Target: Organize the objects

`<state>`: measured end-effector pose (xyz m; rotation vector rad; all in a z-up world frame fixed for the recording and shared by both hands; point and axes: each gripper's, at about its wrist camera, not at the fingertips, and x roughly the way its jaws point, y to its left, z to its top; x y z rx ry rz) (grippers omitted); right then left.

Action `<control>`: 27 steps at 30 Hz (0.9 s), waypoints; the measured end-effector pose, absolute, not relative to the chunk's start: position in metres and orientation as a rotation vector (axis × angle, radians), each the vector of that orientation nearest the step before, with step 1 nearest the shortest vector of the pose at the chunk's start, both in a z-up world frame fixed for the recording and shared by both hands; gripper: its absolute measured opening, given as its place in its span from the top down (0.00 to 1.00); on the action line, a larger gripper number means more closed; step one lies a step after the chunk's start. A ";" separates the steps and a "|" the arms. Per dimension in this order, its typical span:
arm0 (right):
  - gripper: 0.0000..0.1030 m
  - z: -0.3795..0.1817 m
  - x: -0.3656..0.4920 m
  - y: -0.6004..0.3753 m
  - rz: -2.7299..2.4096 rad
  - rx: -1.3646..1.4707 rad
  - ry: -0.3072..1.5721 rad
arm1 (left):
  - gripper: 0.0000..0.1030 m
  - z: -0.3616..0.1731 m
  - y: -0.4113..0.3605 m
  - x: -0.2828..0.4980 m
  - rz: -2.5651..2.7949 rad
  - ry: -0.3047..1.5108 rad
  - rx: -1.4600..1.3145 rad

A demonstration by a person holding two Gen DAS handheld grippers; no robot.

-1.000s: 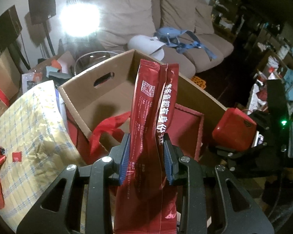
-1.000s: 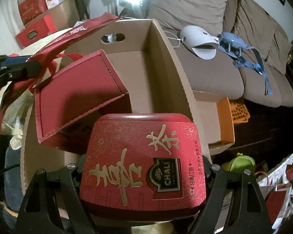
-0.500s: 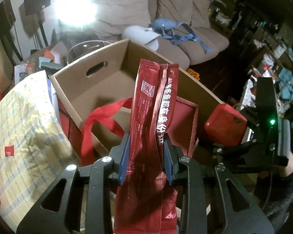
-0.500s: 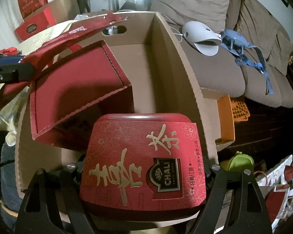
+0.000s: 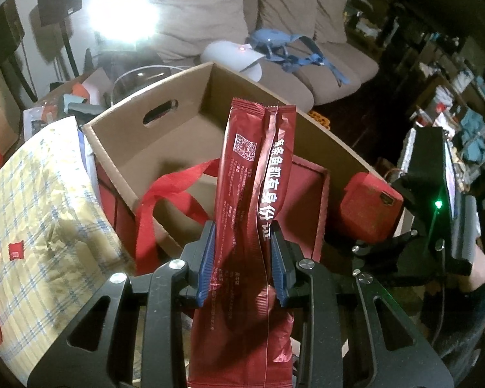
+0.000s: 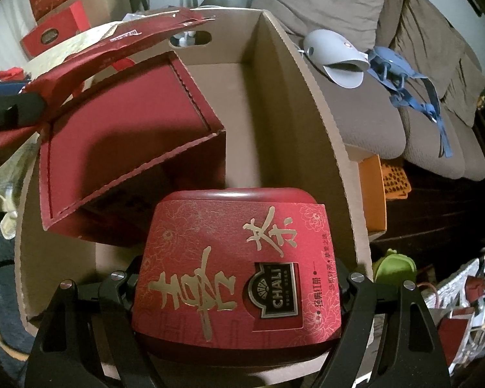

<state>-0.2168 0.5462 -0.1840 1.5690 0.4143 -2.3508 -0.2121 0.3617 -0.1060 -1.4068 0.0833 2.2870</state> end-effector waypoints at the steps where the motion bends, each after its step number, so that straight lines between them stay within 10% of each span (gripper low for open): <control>1: 0.20 -0.184 -0.217 0.547 -2.351 1.572 0.415 | 0.72 -0.106 0.363 -0.211 2.283 0.085 -1.406; 27: 0.19 -0.201 -0.217 0.545 -2.327 1.654 0.465 | 0.72 -0.105 0.366 -0.208 2.265 0.089 -1.403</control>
